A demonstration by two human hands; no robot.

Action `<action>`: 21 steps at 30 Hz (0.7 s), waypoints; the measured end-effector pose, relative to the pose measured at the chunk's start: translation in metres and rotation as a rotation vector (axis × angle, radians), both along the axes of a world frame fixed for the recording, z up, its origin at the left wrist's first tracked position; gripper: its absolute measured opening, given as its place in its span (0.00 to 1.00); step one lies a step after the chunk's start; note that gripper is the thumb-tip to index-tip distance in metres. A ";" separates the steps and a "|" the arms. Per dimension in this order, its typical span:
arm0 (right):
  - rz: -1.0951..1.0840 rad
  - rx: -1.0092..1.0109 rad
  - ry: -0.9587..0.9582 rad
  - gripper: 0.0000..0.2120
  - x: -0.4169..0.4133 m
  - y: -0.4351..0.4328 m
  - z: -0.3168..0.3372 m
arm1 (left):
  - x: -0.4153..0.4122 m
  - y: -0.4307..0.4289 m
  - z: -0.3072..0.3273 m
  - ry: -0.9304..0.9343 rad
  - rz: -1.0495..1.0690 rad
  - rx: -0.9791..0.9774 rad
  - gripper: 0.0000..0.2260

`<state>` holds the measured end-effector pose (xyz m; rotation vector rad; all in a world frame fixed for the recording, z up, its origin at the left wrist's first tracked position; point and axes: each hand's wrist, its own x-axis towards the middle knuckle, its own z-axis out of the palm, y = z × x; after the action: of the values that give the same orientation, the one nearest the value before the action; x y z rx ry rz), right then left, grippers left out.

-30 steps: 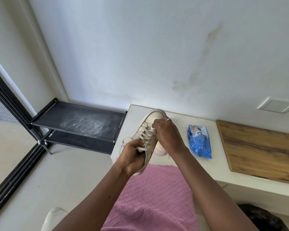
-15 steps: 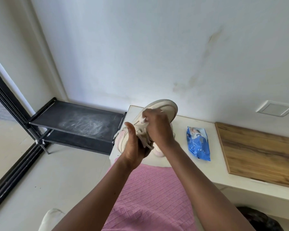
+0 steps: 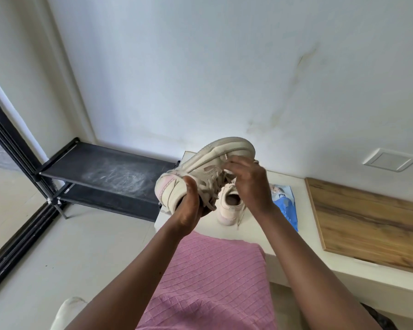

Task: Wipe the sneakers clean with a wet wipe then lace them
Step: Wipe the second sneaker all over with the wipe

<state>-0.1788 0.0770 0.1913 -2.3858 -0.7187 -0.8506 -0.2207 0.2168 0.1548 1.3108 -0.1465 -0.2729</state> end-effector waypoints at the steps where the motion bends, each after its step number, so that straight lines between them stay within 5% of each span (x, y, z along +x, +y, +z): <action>1: -0.050 0.050 -0.009 0.19 0.000 0.000 -0.001 | 0.002 0.000 0.002 -0.021 0.013 0.034 0.53; 7: -0.065 0.234 -0.077 0.08 -0.025 0.031 -0.006 | 0.009 -0.002 0.008 -0.088 0.023 0.055 0.48; 12: -0.030 0.143 -0.120 0.08 -0.037 0.035 -0.007 | 0.014 0.006 0.007 -0.117 0.018 0.161 0.53; 18: -0.234 0.375 -0.114 0.08 -0.022 0.024 0.020 | 0.008 0.007 0.019 -0.139 0.057 0.310 0.53; 21: -0.138 0.284 -0.029 0.08 -0.023 0.038 0.021 | 0.006 0.002 0.020 -0.192 0.058 0.429 0.53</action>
<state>-0.2018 0.1145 0.2122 -2.1890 -0.4155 -0.9758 -0.2147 0.2189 0.1751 1.7650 -0.2201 -0.1305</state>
